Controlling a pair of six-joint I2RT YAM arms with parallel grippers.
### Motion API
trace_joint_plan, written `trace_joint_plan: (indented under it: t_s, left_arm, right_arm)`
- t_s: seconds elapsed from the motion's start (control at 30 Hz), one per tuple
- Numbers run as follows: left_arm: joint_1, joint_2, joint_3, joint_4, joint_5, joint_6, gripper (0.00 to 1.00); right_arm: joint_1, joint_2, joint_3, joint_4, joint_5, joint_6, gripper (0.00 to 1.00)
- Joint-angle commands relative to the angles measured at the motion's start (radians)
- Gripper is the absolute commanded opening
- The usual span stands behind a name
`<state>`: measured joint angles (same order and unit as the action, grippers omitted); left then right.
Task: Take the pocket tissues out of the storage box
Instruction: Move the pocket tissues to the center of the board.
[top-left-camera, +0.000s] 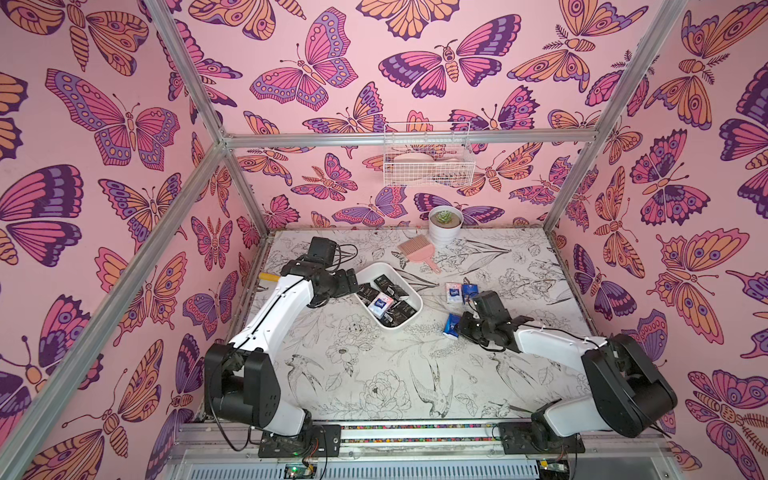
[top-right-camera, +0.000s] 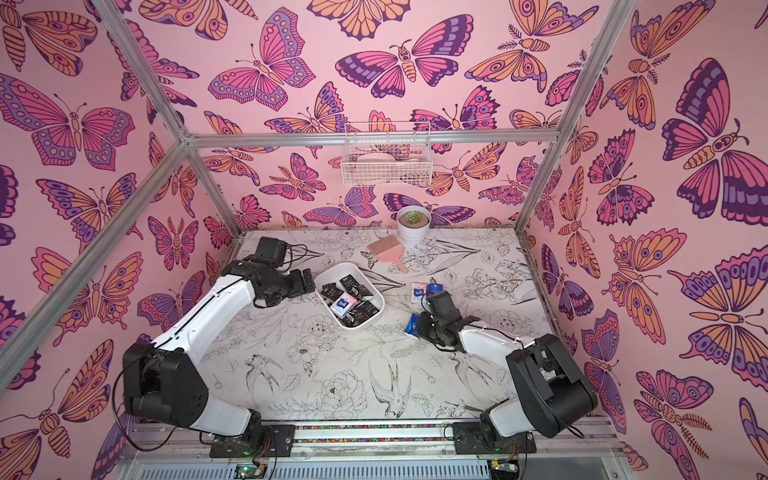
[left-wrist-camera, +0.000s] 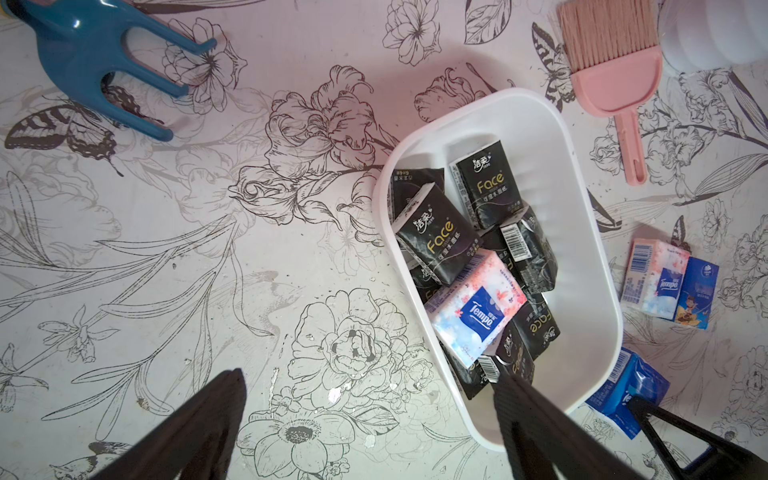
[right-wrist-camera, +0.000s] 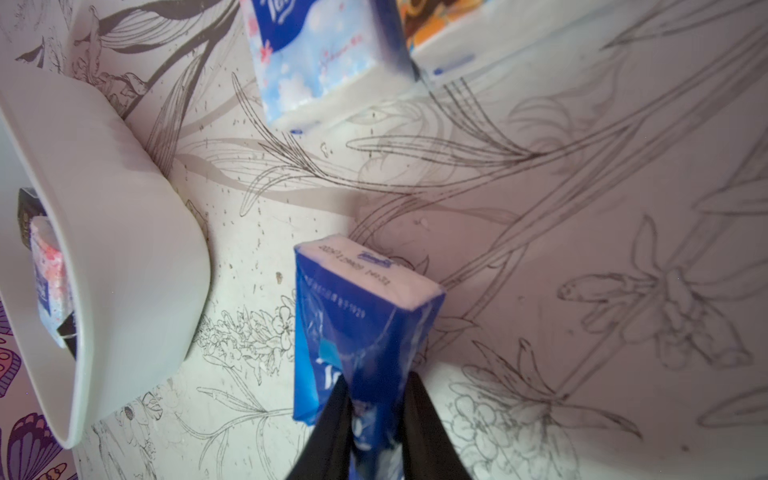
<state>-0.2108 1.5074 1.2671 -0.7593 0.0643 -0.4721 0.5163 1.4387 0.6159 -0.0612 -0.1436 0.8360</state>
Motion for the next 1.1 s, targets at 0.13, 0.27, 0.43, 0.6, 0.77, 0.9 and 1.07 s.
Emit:
trace_joint_plan:
  t_s: [0.13,0.27,0.43,0.6,0.77,0.9,1.07]
  left_arm:
    - [-0.020,0.005,0.022,-0.020,0.012,0.003,1.00]
    - [-0.023,0.009,0.028,-0.021,0.011,-0.005,1.00]
    - [-0.029,0.003,0.026,-0.021,0.010,-0.008,1.00]
    - [-0.029,0.000,0.019,-0.022,0.006,-0.006,1.00]
    - [-0.029,-0.002,0.018,-0.021,0.005,-0.006,1.00]
    - [-0.029,-0.006,0.011,-0.021,0.003,-0.010,1.00]
    - [-0.030,0.000,0.010,-0.021,-0.001,-0.007,1.00]
  right_arm:
    - [-0.054,-0.076,-0.056,-0.086,-0.022,-0.055,0.21]
    - [-0.059,-0.102,-0.045,-0.122,-0.022,-0.073,0.23]
    - [-0.075,-0.122,-0.036,-0.147,-0.028,-0.086,0.30]
    - [-0.079,-0.123,-0.019,-0.152,-0.030,-0.094,0.40]
    - [-0.079,-0.106,0.015,-0.167,-0.047,-0.118,0.47]
    - [-0.078,-0.099,0.020,-0.163,-0.051,-0.117,0.50]
    - [-0.078,-0.071,0.019,-0.149,-0.049,-0.110,0.51]
